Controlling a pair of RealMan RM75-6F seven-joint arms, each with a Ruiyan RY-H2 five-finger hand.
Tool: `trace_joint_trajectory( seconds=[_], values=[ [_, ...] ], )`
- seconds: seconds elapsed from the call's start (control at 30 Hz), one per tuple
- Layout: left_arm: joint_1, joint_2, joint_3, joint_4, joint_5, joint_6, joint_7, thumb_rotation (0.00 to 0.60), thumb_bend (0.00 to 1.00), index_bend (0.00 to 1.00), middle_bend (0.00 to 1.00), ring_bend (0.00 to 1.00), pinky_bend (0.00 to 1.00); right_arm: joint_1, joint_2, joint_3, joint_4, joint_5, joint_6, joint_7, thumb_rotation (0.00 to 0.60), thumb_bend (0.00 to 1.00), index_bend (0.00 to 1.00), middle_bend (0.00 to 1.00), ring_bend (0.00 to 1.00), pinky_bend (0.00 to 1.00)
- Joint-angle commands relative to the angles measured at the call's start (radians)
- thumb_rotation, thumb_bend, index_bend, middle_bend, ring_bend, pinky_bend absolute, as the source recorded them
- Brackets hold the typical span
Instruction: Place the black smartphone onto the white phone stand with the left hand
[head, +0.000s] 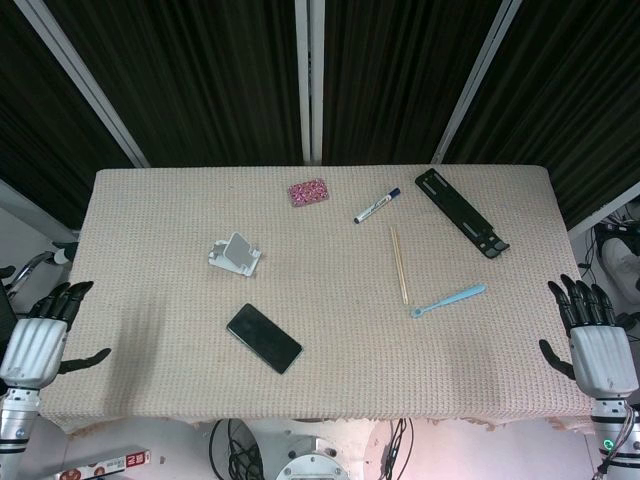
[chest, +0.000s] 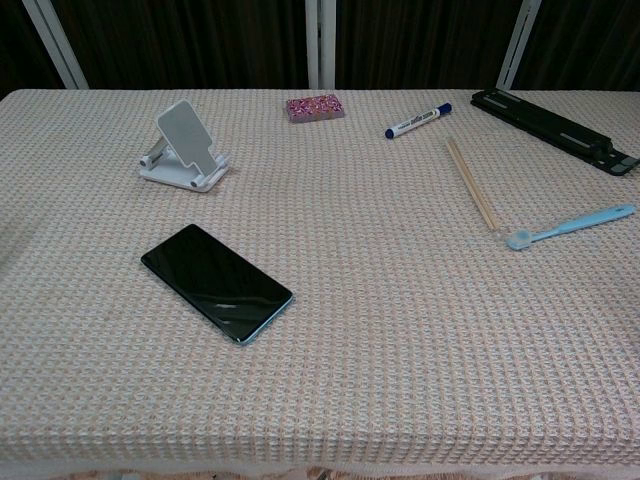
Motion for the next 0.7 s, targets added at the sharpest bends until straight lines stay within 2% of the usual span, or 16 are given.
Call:
trace_joint_trajectory(
  seconds=[0.03,0.3,0.43,0.5,0.6,0.7],
  values=[
    [-0.003,0.004,0.000,0.004,0.000,-0.006,0.008,0.474,0.09,0.09,0.12,0.11,0.24,-0.002,-0.004,0.002,0.007,0.005,0.000,0.008,0.600,0.18,0.00,0.00,0.00,0.00],
    [-0.010,0.007,0.000,-0.014,0.012,-0.004,0.039,0.474,0.09,0.09,0.12,0.11,0.24,-0.001,-0.005,-0.001,0.015,0.001,-0.006,0.014,0.600,0.18,0.00,0.00,0.00,0.00],
    [-0.047,0.025,0.004,-0.045,0.068,-0.028,0.056,0.479,0.09,0.09,0.12,0.11,0.24,0.004,-0.002,0.004,0.011,0.004,-0.012,0.012,0.600,0.18,0.00,0.00,0.00,0.00],
    [-0.083,0.040,0.004,-0.066,0.111,-0.056,0.069,0.497,0.09,0.09,0.12,0.11,0.24,0.008,-0.001,0.006,0.008,0.008,-0.020,0.007,0.600,0.18,0.00,0.00,0.00,0.00],
    [-0.144,0.059,-0.001,-0.096,0.175,-0.102,0.094,0.563,0.09,0.08,0.12,0.11,0.24,0.012,-0.001,0.007,0.007,0.008,-0.027,0.001,0.600,0.18,0.00,0.00,0.00,0.00],
    [-0.211,0.063,-0.009,-0.120,0.227,-0.163,0.118,0.598,0.09,0.08,0.12,0.11,0.24,0.012,-0.003,0.006,0.010,0.008,-0.028,0.000,0.600,0.18,0.00,0.00,0.00,0.00]
  ],
)
